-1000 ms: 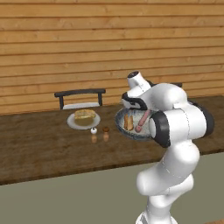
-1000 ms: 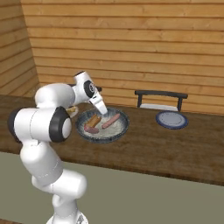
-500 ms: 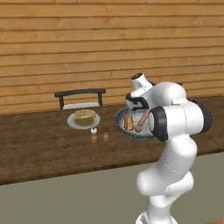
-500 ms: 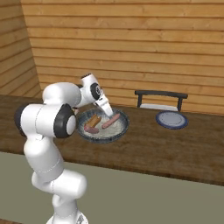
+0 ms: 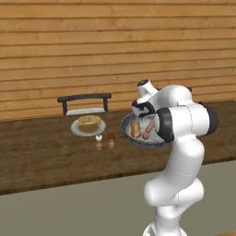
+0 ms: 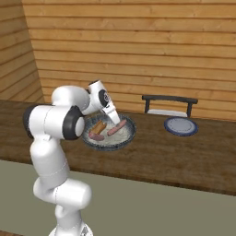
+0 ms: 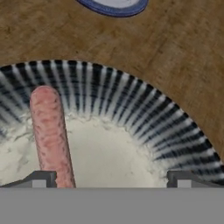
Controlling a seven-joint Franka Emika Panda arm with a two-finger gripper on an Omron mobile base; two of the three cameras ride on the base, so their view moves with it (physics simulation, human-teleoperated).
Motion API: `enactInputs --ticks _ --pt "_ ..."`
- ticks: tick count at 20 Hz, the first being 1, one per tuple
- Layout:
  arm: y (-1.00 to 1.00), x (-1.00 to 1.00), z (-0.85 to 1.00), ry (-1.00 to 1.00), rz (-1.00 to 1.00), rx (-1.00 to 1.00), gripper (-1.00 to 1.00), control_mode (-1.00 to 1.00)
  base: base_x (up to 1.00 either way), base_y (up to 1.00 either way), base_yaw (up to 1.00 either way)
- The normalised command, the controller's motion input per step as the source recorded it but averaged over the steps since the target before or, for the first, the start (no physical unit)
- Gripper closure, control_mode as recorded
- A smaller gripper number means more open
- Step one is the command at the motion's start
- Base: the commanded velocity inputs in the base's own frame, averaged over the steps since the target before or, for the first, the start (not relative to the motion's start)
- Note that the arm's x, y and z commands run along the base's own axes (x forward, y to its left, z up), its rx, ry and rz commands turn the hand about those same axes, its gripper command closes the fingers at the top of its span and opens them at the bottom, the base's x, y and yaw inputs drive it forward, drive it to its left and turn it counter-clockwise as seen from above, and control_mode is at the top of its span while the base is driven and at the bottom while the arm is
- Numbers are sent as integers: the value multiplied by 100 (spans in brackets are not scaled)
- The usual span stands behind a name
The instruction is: Place one bun and one sausage from the bowl on each plate.
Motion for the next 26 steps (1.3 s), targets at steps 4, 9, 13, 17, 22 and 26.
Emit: enactInputs --ticks 4,9,13,17,22,26 --pt "0 21 0 0 -1 0 -100 -100 0 0 0" --pt "0 0 0 -6 0 4 -100 -100 0 0 0" --pt "0 0 -5 -13 2 8 -100 -100 0 0 0" --pt "-3 0 -11 -15 7 4 -100 -100 0 0 0" --pt "-1 0 -5 -5 14 0 -100 -100 0 0 0" --pt "0 6 -1 0 16 0 -100 -100 0 0 0"
